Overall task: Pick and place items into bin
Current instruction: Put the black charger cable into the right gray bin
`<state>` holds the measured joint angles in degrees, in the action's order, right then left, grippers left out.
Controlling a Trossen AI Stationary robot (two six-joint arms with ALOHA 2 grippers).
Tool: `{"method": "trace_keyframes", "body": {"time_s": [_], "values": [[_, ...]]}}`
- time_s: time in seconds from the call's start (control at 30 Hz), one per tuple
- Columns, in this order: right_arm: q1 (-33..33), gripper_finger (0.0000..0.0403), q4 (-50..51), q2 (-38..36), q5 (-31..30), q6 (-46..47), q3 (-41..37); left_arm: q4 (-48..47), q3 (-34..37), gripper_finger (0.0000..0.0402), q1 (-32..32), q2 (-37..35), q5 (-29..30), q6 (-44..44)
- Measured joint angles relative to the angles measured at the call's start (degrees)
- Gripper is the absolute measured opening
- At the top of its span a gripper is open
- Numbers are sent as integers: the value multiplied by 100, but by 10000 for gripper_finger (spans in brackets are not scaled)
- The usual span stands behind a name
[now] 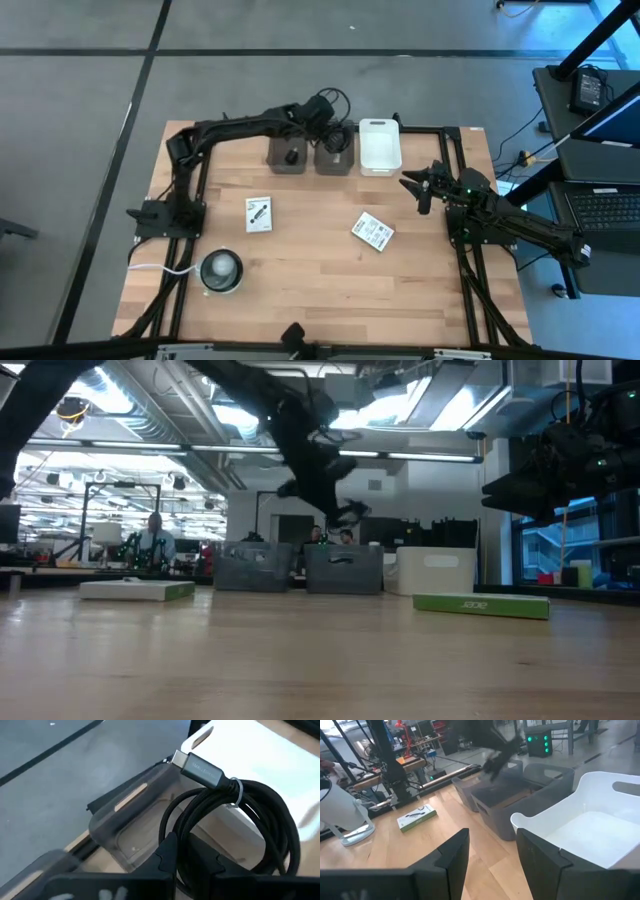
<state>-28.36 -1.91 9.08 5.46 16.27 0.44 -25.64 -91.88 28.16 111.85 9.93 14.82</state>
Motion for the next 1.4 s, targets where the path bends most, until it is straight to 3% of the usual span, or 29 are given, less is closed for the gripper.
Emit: {"method": "trace_keyframes", "body": {"time_s": [0.6,1.17,1.4], "values": [[0,170,6,15,2,17,-1,-147,-1,20,107,891,-368,-62],[0,170,6,15,4,4,1,-130,0,45,107,938,-450,-61],[0,170,6,15,4,2,0,-112,0,74,120,938,-448,-61]]}}
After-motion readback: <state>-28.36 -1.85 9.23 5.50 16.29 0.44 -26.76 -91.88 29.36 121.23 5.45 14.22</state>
